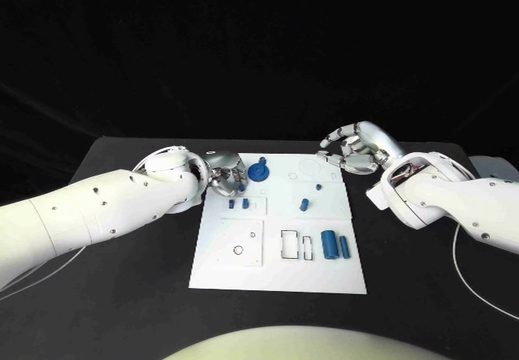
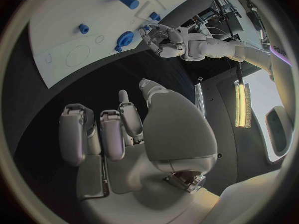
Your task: Assemble the parts on the task board
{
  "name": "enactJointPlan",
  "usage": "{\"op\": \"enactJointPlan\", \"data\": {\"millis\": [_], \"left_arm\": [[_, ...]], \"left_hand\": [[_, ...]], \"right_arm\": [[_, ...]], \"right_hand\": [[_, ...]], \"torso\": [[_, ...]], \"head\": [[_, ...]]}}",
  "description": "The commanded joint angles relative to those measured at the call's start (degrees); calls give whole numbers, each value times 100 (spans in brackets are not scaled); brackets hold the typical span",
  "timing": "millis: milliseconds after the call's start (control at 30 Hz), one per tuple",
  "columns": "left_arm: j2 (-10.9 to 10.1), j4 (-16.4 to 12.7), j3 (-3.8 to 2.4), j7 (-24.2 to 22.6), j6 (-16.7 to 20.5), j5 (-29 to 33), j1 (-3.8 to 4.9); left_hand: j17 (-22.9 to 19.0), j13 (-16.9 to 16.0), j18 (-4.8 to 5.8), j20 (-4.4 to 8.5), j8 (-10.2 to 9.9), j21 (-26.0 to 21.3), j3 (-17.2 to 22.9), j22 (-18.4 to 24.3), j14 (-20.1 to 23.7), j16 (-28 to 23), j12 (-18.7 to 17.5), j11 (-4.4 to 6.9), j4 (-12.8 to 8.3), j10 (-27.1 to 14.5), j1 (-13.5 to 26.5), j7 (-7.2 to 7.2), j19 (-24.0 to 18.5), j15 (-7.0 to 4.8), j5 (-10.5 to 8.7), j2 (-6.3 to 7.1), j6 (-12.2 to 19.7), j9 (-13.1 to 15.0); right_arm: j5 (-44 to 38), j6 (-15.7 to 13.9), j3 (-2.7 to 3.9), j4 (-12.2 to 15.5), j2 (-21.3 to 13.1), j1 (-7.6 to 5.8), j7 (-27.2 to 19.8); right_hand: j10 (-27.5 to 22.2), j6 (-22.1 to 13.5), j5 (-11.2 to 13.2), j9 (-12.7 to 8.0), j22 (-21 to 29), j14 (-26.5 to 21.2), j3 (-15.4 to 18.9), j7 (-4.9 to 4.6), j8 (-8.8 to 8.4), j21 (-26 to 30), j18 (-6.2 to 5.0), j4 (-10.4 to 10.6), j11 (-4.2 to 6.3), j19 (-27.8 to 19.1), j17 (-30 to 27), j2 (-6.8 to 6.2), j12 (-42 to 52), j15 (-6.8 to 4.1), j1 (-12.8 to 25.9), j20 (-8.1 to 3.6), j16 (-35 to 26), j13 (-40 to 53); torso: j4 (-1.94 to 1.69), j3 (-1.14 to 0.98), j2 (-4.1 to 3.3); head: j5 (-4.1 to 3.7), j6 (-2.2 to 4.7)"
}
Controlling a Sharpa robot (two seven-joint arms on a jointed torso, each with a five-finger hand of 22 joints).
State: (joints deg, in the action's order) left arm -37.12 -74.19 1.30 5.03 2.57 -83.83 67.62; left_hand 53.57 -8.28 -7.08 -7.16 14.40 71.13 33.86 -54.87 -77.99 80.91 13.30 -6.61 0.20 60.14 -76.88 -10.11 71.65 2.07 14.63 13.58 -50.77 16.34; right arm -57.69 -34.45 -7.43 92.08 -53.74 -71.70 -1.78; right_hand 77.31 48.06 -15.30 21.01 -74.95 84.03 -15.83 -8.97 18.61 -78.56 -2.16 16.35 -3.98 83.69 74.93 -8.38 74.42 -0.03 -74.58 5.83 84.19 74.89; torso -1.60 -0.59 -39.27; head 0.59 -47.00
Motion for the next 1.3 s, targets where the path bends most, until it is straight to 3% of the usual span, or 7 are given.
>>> {"op": "enactJointPlan", "data": {"millis": [33, 267, 400, 600, 800, 1033, 1300], "left_arm": [[-12, -29, -2, -3, -20, -15, -2], [-68, -59, -2, -10, 17, -14, -22], [-139, -89, -5, -27, 104, 20, -40], [-278, -139, -26, -171, 421, 320, -55], [-495, -250, -67, -409, 759, 1034, -57], [-602, -296, -80, -537, 823, 1393, -55], [-570, -271, -82, -546, 716, 1267, -55]], "left_hand": [[-52, 10, -30, -6, -42, -48, -41, 39, 53, -32, -50, -14, 3, -81, 38, -15, -47, 13, -2, 65, 37, -15], [-132, 17, -46, -30, -85, -107, -66, 128, 98, -51, -86, -46, 5, -182, 50, -45, -99, 39, 1, 94, 74, -33], [-132, 18, -48, -33, -91, -113, -68, 136, 99, -50, -88, -50, 6, -191, 50, -50, -104, 42, 1, 95, 80, -36], [-155, 15, -53, -40, -91, -129, -56, 161, 110, -55, -86, -58, 7, -199, 35, -64, -116, 49, 9, 70, 66, -37], [-111, -13, -51, -57, -12, -120, 8, 140, 76, -28, -22, -65, 7, -132, -16, -84, -82, 56, 32, -12, -136, -10], [-50, -52, -17, 7, 119, -3, 147, -33, -13, 9, 77, 28, -27, 73, -127, 19, 58, -17, 16, -171, -403, 37], [9, -180, 6, 140, 201, 66, 81, -142, -78, 31, 329, 210, -55, 428, -158, 182, 138, -167, -94, -324, -555, 81]], "right_arm": [[-28, 34, 0, -5, -2, 4, -19], [-37, 103, 0, -23, -6, 4, 34], [-103, 213, 0, -57, -11, 5, 106], [-481, 614, 0, -145, -18, 5, 293], [-1391, 1017, 0, -217, -31, 6, 477], [-1790, 1061, 0, -242, -33, 6, 577], [-2073, 985, 0, -216, -22, 14, 683]], "right_hand": [[-389, -58, -31, -11, -459, 223, -81, 4, 30, 223, -136, 4, -4, -134, 99, -61, -478, -26, 35, -7, -137, -353], [-1111, -115, -19, -10, -216, 197, -218, 17, 92, 577, -199, 3, 13, -248, -33, -122, -1695, -47, 53, -31, -277, -1482], [-1729, -123, 50, -6, -71, 158, -357, 22, 144, 796, -234, -12, 20, -304, -187, -157, -2932, -62, 5, -41, -412, -2592], [-1758, 56, 105, -48, -5, 143, -933, 5, 153, 953, -253, -176, -8, -305, -251, -379, -4395, -22, -438, -52, -513, -3870], [-1534, 317, 230, -105, -114, 176, -1272, -20, 59, 871, -229, -377, -74, -242, -160, -522, -5628, 14, -521, 2, -466, -5005], [-1444, 355, 218, -120, -182, 207, -1313, -25, 20, 790, -212, -408, -75, -200, -78, -506, -5787, 14, -505, 7, -411, -5176], [-1314, 421, 192, -119, -303, 249, -1344, -1, 17, 624, -178, -435, -51, -120, 40, -459, -5837, -2, -495, -3, -330, -5258]], "torso": [[-1, 3, -1], [-4, 2, 1], [0, 3, -2], [-4, 3, 2], [-3, 2, 5], [-14, 0, 8], [-2, 1, 1]], "head": [[1, -1], [0, 0], [0, 9], [-2, 18], [-14, 44], [2, 72], [36, 76]]}}
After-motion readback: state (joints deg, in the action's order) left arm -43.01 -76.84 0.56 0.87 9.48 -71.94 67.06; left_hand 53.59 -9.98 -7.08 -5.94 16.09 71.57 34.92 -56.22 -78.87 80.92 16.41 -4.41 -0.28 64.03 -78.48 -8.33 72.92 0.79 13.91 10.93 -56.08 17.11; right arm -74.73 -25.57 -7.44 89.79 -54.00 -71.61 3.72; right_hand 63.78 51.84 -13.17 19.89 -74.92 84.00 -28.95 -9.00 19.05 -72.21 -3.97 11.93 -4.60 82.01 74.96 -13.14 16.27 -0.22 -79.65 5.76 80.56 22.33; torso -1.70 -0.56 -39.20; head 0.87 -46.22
